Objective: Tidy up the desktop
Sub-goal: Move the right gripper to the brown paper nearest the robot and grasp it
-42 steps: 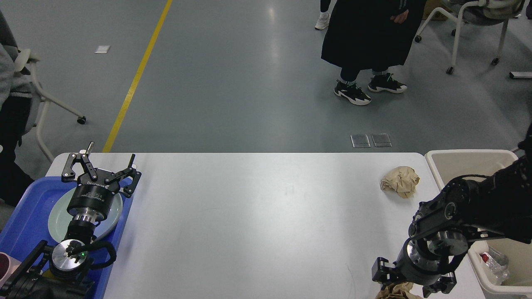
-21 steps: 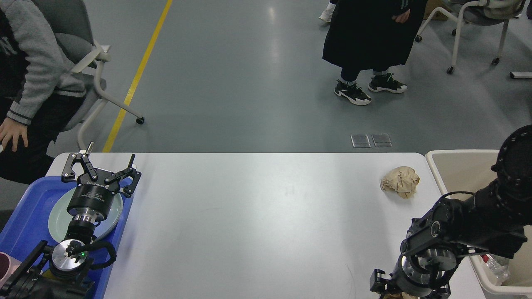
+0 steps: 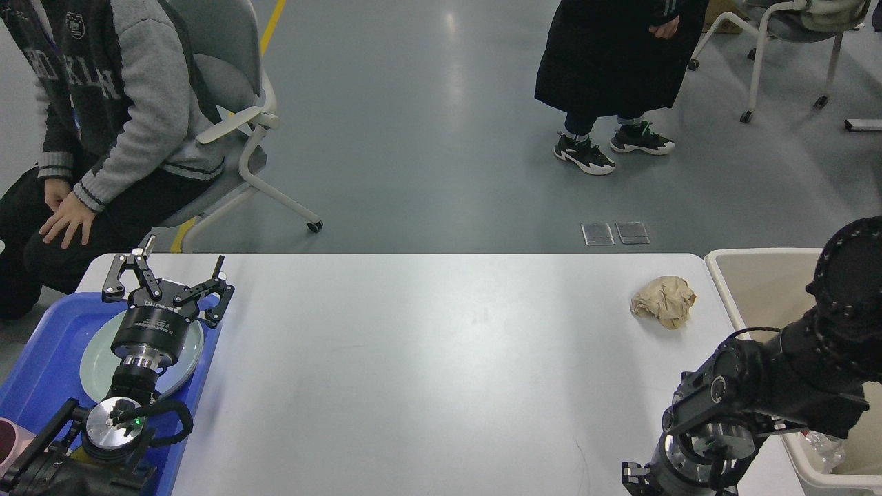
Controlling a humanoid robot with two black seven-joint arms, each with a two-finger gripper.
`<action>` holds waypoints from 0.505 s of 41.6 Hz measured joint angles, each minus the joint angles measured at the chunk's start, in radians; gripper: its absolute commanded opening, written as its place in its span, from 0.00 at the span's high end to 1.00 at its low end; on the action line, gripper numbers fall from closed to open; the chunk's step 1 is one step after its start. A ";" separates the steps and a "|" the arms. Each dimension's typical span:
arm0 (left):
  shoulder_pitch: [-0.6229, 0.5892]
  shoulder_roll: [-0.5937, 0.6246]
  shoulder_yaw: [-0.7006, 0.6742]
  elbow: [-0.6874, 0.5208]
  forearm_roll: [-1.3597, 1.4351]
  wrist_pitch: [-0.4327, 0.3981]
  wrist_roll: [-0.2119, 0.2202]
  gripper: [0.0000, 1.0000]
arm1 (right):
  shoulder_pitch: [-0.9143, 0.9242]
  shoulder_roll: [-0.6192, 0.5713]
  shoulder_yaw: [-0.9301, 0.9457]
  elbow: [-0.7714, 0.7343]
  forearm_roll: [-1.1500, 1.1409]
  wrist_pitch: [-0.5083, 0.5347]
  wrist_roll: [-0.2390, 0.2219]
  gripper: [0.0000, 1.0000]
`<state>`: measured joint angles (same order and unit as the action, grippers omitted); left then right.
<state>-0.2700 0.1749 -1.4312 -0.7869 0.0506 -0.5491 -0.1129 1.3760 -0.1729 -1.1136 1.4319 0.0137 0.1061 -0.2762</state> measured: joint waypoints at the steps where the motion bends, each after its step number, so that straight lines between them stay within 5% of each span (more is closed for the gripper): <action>1: 0.000 0.000 0.000 0.000 0.000 0.000 0.000 0.04 | 0.000 -0.001 0.000 0.000 0.002 -0.003 0.000 1.00; 21: 0.000 0.000 0.000 0.000 0.000 0.000 0.000 0.04 | 0.141 -0.045 0.002 0.082 0.069 0.014 0.004 1.00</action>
<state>-0.2699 0.1747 -1.4312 -0.7869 0.0506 -0.5491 -0.1131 1.5166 -0.2177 -1.1118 1.5142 0.0822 0.1200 -0.2725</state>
